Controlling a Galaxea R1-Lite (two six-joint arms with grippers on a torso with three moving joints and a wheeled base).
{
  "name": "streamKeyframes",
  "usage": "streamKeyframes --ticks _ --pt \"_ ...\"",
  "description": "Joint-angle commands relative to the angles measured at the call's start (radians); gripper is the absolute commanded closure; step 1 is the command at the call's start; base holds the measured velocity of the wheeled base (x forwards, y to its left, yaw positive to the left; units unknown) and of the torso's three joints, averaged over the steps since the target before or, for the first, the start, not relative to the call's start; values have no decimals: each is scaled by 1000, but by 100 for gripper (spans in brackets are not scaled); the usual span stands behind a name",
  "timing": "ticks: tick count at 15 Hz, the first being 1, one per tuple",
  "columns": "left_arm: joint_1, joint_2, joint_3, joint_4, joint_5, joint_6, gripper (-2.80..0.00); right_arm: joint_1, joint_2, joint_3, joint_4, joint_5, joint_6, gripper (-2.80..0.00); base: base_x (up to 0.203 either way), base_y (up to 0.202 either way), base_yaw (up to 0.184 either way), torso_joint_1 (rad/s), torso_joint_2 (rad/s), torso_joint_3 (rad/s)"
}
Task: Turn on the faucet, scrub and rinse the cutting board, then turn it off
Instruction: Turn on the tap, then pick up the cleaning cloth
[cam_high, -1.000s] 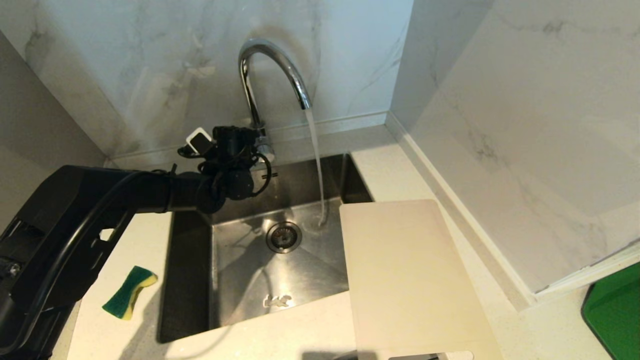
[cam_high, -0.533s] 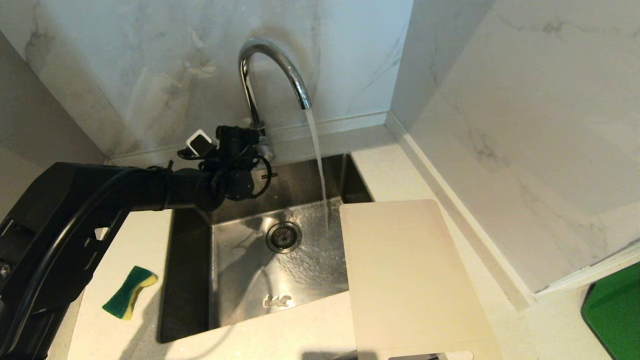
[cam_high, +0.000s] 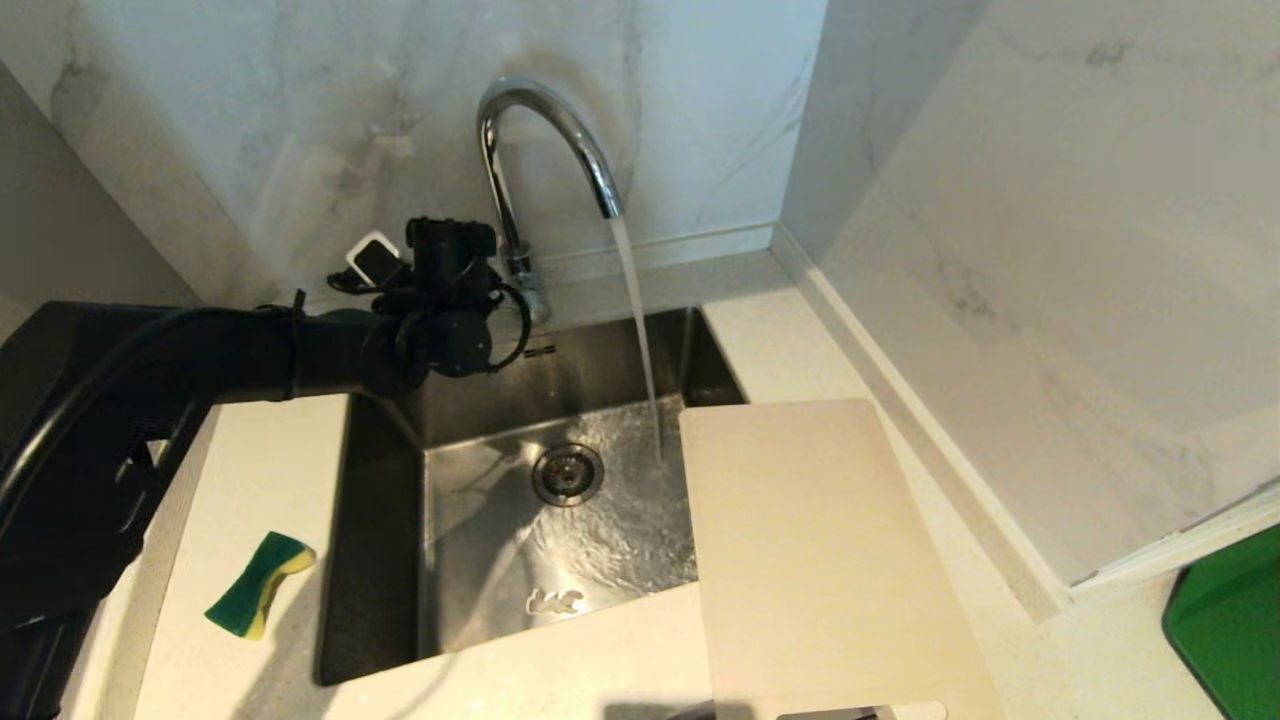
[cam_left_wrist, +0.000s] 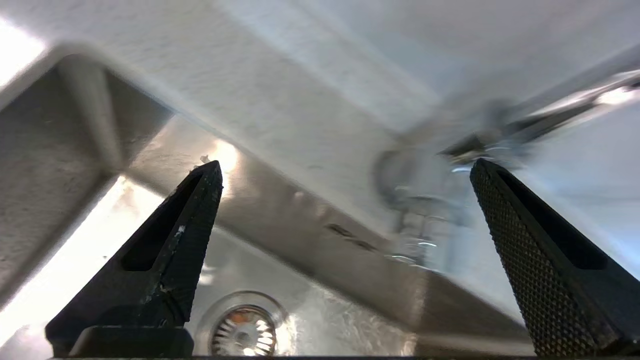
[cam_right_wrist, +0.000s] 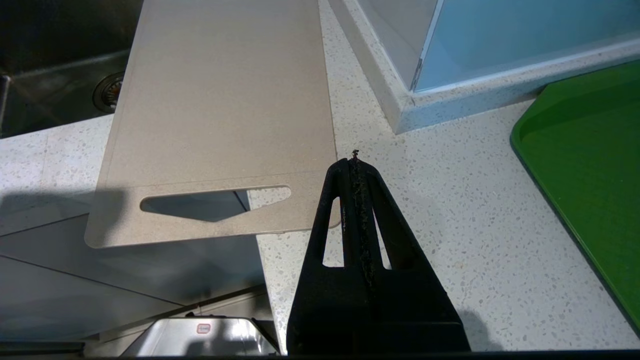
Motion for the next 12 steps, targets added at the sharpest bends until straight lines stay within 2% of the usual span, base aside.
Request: streamKeyframes --ticks 1,3,8,10,12 --pt "-7 -65 0 10 4 -4 -280 -1 0 0 0 0 0 0 0 0 0 0 0 0" --pt "-10 -102 7 49 4 -6 -280 0 0 0 0 0 0 0 0 0 0 0 0 0" --pt "-8 -241 30 275 -2 -12 -280 0 0 0 0 0 0 0 0 0 0 0 0 0" --pt "-1 -330 69 347 -66 -8 -280 0 0 0 0 0 0 0 0 0 0 0 0 0" --pt "23 -418 93 502 -177 20 -280 -2 0 1 0 0 0 0 0 0 0 0 0 0"
